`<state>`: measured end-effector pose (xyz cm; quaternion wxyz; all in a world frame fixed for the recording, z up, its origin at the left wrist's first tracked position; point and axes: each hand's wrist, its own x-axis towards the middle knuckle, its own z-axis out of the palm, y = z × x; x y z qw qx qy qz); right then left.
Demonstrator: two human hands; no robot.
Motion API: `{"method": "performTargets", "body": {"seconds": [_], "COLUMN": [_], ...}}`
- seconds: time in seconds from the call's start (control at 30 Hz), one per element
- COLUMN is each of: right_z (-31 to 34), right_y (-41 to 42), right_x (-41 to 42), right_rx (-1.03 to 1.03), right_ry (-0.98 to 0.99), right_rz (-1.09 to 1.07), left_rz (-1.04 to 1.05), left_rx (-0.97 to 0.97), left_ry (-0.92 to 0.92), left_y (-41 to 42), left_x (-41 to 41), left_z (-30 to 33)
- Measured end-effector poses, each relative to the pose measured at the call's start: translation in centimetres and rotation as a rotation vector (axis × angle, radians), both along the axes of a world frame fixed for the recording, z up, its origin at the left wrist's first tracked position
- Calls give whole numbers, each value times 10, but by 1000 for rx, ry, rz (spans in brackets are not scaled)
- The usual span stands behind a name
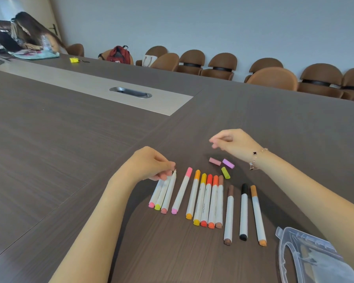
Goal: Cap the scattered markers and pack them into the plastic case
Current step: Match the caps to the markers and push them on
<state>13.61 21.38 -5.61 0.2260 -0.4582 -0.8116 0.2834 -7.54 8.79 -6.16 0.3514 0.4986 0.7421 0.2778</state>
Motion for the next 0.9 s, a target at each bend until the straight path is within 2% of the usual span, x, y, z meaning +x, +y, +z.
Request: {"method": "performTargets", "body": {"seconds": [0.07, 0.13, 0.27, 0.43, 0.53, 0.73, 0.9], "right_z": [-4, -10, -22, -39, -40, -29, -12], "right_y": [14, 19, 10, 2, -1, -10, -20], "right_x": [16, 28, 23, 1, -4, -4, -5], "right_rx": [108, 108, 87, 245, 262, 115, -274], "right_ry": [-171, -263, -288, -399, -403, -142, 235], "right_rz": [-86, -113, -33, 23, 29, 61, 177], "left_rz": [90, 135, 47, -63, -79, -101, -79], "left_rx": [67, 87, 33, -18, -40, -69, -27], "left_ry": [116, 187, 202, 264, 290, 351, 438], "left_y": [0, -1, -3, 4, 7, 8, 10], "left_x": [-8, -14, -12, 5, 12, 23, 47], "left_z": [-3, -5, -6, -13, -15, -18, -30]}}
